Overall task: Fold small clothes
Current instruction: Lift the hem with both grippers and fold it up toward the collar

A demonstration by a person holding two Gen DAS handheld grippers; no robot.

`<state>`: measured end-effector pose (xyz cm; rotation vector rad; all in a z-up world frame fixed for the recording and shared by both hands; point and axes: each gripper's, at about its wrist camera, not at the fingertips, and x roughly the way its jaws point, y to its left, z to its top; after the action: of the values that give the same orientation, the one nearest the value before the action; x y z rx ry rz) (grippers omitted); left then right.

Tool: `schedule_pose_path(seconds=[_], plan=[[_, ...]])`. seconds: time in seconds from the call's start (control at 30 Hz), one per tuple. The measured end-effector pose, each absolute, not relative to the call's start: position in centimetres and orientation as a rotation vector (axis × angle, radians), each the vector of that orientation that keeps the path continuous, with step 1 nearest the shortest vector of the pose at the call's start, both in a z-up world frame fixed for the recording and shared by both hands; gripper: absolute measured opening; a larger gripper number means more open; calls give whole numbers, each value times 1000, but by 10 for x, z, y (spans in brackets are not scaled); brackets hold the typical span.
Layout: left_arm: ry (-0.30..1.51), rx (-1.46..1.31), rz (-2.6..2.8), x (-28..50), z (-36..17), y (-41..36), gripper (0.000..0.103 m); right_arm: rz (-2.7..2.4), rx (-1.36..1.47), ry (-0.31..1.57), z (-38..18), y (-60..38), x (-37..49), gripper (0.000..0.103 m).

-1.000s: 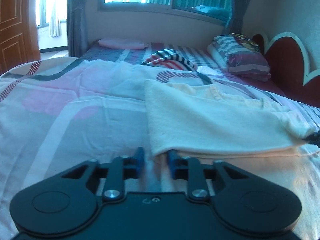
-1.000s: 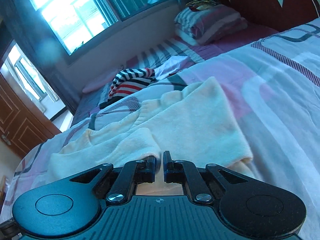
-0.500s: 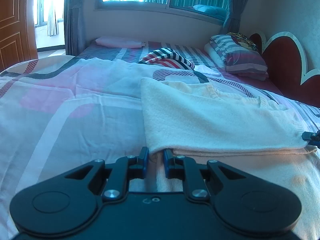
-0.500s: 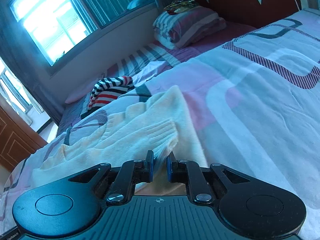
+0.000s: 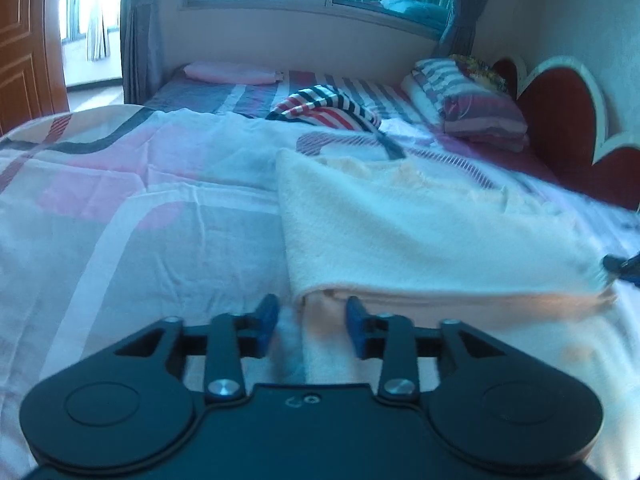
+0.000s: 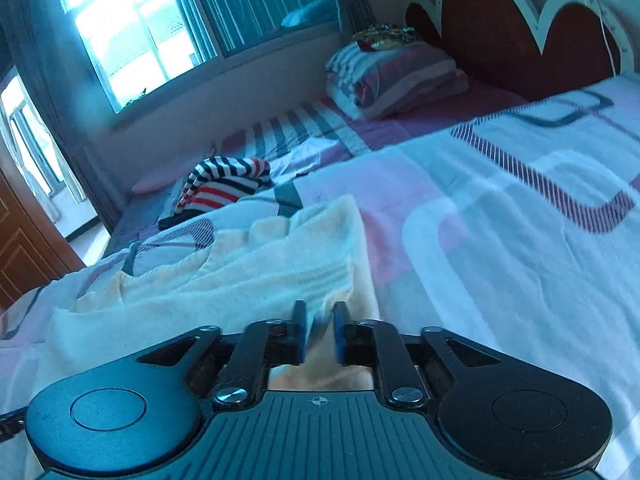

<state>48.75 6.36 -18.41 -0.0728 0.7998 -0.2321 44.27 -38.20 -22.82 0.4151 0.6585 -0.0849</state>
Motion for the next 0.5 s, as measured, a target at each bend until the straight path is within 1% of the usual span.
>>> schedule_pose_path(seconds=[0.03, 0.1, 0.27, 0.47, 0.5], plan=[[790, -94, -230, 488, -180, 65, 61, -86, 405, 656, -226, -383, 447, 35], [755, -125, -221, 489, -171, 66, 70, -89, 420, 661, -227, -386, 453, 40], [769, -142, -195, 519, -170, 57, 69, -71, 413, 700, -235, -386, 471, 40], [820, -176, -132, 557, -189, 57, 67, -77, 365, 730, -241, -381, 496, 40], [823, -183, -125, 562, -192, 58, 63, -72, 348, 732, -241, -379, 498, 31]])
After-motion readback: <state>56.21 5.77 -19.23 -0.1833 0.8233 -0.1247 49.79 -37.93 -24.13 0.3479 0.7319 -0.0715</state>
